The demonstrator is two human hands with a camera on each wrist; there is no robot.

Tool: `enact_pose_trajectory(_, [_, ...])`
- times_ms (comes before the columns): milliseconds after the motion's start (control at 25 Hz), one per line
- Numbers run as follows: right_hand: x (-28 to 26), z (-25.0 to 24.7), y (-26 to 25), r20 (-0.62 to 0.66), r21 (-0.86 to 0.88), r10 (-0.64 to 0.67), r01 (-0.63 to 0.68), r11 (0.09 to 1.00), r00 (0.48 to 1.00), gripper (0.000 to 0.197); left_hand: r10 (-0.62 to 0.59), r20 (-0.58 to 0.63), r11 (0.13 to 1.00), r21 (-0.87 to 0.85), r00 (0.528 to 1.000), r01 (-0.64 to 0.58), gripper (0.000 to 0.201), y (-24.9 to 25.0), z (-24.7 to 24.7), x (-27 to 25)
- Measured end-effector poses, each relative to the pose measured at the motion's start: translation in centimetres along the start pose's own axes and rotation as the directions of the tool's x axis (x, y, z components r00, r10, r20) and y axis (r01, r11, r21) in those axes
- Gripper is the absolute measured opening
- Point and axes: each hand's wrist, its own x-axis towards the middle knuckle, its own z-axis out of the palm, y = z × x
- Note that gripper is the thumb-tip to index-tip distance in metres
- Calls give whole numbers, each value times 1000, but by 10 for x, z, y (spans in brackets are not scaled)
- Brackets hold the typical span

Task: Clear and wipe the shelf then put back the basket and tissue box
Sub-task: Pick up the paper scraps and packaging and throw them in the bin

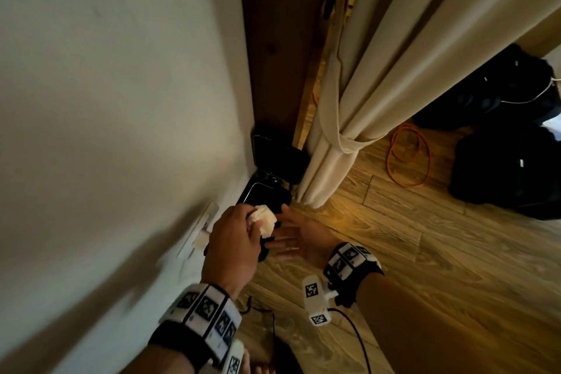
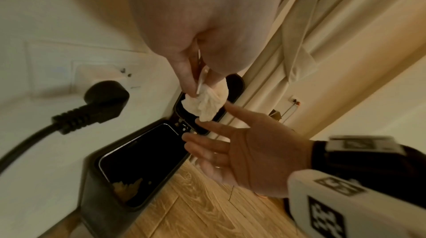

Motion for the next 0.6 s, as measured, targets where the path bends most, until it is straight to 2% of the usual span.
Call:
enact_pose_trajectory(160, [-3, -8, -6, 32, 31, -145, 144, 989, 989, 42, 17, 117, 1000, 6, 993, -18, 18, 3, 9, 19])
enact_pose_trajectory(280, [23, -11, -2, -52, -2, -175, 175, 985, 983, 32, -8, 153, 998, -55, 988, 17, 26, -3, 7, 24])
enact_pose_trajectory(360, [41, -8, 2, -162, -60, -166, 159, 986, 973, 29, -34, 131, 996, -82, 991, 45, 30, -6, 3, 28])
enact_pose_trajectory(480, [75, -7, 12, -303, -217, -176, 111, 970, 937, 13, -22, 71, 985, -171, 997, 34, 24, -9, -10, 32])
enact_pose_trajectory(560, [95, -7, 17, -308, -334, -212, 103, 937, 928, 18, -25, 48, 971, -236, 999, 36, 24, -9, -21, 32])
enact_pose_trajectory(600, [103, -8, 22, -305, -359, -208, 90, 929, 929, 29, -32, 38, 962, -270, 999, 41, 25, -9, -26, 30])
